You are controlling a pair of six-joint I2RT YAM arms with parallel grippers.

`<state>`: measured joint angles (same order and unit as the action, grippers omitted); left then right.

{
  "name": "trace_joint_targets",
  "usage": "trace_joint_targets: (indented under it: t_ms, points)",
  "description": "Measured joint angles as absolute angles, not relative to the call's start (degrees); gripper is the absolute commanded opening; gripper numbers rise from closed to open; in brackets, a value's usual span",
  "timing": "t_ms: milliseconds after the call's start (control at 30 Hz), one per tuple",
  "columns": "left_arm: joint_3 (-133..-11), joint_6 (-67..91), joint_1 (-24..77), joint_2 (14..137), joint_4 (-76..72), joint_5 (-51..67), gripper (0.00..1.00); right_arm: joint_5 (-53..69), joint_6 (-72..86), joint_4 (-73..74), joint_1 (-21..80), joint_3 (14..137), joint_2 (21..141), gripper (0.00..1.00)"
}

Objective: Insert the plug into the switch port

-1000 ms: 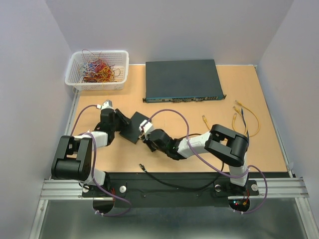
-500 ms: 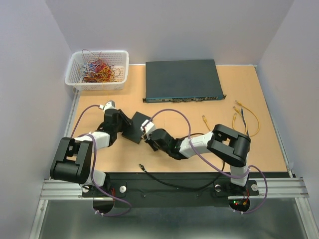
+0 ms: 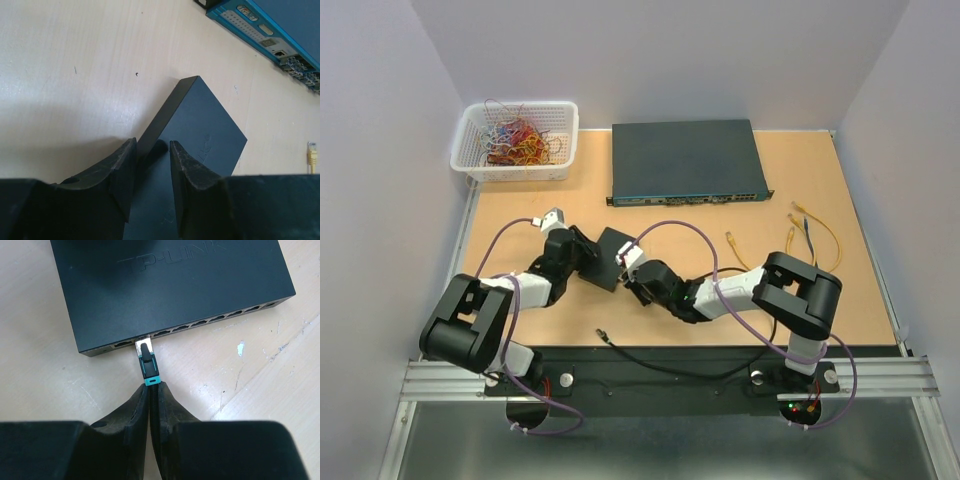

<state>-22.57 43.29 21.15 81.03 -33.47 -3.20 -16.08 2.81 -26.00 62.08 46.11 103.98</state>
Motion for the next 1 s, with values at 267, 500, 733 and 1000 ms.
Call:
trace_joint_targets:
  t_ms: [267, 500, 733, 1000]
  points:
    - [-20.23, 44.73, 22.50, 82.87, -41.06, -7.07, 0.41, -16.53, 1.67, -23.66, 62.08, 48.69, 105.16, 0.12]
    - [-19.29, 45.74, 22.61, 87.05, -50.13, -9.43, 0.41, -16.67, -1.06, -23.33, 62.15, 52.01, 107.77, 0.11]
    - [-17.32, 52.53, 28.16, 87.68, -54.65, 2.20, 0.42, -15.59, -3.14, -27.97, 61.60, 56.69, 112.97, 0.12]
    - [-16.93, 52.77, 29.63, 85.36, -46.15, 7.11, 0.43, -13.56, 3.31, -32.29, 61.78, 50.50, 110.04, 0.78]
